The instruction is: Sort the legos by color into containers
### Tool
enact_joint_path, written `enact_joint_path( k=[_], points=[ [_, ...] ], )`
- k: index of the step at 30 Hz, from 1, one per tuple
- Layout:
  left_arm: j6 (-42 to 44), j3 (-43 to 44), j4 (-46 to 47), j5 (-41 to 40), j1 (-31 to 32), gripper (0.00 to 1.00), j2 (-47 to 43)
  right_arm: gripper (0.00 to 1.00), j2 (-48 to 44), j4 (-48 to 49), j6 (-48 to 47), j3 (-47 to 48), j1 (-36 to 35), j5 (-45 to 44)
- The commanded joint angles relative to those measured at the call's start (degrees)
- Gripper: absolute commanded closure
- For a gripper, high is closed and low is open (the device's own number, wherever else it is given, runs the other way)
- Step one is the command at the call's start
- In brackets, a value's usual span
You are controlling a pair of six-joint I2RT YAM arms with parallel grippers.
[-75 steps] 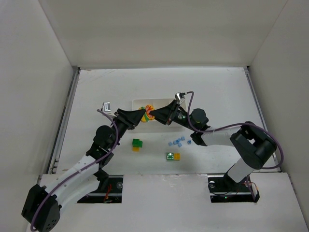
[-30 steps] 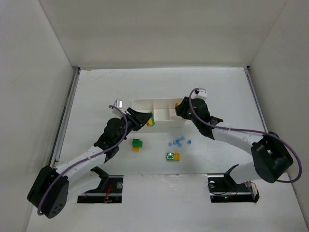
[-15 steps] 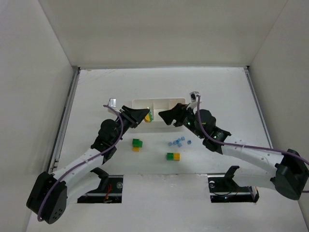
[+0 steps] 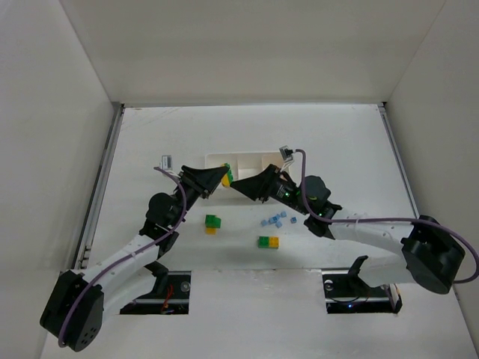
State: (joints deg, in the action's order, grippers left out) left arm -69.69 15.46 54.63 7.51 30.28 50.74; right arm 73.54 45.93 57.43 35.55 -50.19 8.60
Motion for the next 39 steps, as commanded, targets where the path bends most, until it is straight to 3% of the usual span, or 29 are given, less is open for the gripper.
enact_joint_path(
  k=[1, 25, 39],
  points=[
    [-2.2, -0.3, 6.2, 0.8, 0.6, 0.79, -1.3, 0.32, 1.2, 9.6, 4.4, 0.1, 1.2, 4.0],
    [-2.5, -0.6, 6.2, 0.7, 1.8, 0.79, -1.4, 0.55, 7.5, 16.0, 9.7, 0.0, 2.9, 6.5],
    [-2.4, -1.0, 6.2, 0.7, 1.7, 0.79, -1.8, 0.49, 7.2, 18.9, 10.0, -1.4, 3.2, 6.0]
  ],
)
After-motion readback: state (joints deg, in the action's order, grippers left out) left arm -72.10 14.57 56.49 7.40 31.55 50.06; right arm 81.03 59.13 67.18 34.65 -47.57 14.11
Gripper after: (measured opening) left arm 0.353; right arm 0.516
